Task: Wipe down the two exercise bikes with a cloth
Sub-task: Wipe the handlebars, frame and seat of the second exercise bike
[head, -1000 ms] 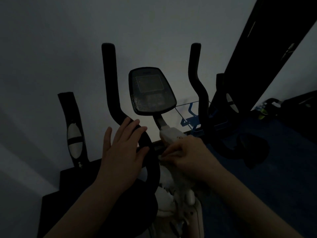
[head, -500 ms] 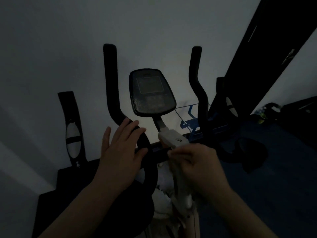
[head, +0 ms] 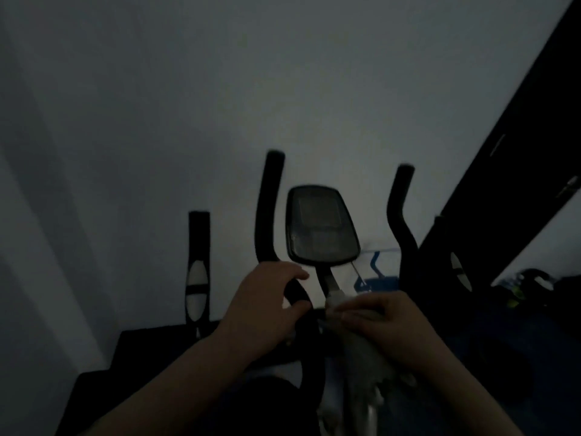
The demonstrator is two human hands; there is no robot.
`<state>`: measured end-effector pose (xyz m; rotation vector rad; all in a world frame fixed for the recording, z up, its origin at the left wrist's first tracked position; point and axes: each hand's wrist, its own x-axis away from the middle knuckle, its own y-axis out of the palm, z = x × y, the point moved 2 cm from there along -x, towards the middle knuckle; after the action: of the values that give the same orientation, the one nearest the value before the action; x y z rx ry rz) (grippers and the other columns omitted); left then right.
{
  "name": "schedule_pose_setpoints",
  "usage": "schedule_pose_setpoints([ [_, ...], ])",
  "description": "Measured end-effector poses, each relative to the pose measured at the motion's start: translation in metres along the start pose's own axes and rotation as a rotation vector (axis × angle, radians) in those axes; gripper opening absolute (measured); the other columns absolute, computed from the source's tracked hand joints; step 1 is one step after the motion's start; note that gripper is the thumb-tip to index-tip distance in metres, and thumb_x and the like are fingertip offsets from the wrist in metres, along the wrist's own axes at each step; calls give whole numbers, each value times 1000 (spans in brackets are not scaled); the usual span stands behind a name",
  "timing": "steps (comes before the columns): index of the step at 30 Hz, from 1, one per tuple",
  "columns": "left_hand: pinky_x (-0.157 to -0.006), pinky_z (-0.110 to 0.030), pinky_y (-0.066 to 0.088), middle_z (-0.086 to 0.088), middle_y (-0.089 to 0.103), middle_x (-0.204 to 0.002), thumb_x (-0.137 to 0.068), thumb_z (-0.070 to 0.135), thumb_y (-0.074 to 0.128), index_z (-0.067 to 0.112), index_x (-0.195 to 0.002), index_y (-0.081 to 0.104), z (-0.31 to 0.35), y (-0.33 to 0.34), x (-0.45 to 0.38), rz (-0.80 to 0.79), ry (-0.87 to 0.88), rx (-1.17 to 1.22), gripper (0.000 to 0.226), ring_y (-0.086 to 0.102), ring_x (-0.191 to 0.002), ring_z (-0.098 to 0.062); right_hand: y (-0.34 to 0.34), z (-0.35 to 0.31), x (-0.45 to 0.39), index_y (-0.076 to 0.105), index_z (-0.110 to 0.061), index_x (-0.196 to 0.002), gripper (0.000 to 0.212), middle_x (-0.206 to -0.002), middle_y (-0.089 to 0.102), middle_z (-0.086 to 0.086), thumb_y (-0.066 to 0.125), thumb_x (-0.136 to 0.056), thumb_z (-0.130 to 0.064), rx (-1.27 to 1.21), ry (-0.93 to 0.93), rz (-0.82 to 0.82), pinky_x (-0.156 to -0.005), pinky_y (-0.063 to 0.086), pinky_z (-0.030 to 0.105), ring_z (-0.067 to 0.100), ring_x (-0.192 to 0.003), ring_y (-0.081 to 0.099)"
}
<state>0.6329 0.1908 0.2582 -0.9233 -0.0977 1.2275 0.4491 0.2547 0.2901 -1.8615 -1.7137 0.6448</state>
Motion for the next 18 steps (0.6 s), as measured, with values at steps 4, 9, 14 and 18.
schedule_pose_setpoints([
  [4, -67, -4, 43, 11, 66, -82, -82, 12, 65, 22, -89, 67, -7, -89, -74, 335, -12, 242, 13, 61, -74, 1, -9, -48, -31, 75, -37, -67, 25, -76, 74, -19, 77, -75, -13, -39, -148, 162, -74, 49, 8, -6, -77, 68],
  [9, -78, -17, 44, -1, 64, -108, -90, 15, 58, 17, -109, 63, -41, -114, -147, 226, -1, 358, 20, 61, -92, -14, 8, -99, -78, 76, -33, -82, 19, -79, 68, -27, 75, -79, -14, 105, -302, 384, -76, 43, 0, -15, -83, 62],
  [14, -77, -34, 52, -8, 68, -103, -95, 17, 51, 13, -110, 64, -59, -105, -168, -164, -4, 576, 21, 66, -90, -16, 22, -139, -129, 75, -15, -99, 20, -101, 68, -5, 74, -80, -9, 357, -593, 735, -88, 43, 7, 0, -94, 59],
  [18, -85, -34, 54, -8, 68, -111, -96, 20, 49, 12, -116, 63, -74, -108, -177, -333, -15, 792, 25, 66, -98, -16, 48, -129, -149, 74, -8, -100, 22, -103, 68, 9, 72, -80, 0, 544, -714, 734, -84, 48, 18, 17, -93, 64],
])
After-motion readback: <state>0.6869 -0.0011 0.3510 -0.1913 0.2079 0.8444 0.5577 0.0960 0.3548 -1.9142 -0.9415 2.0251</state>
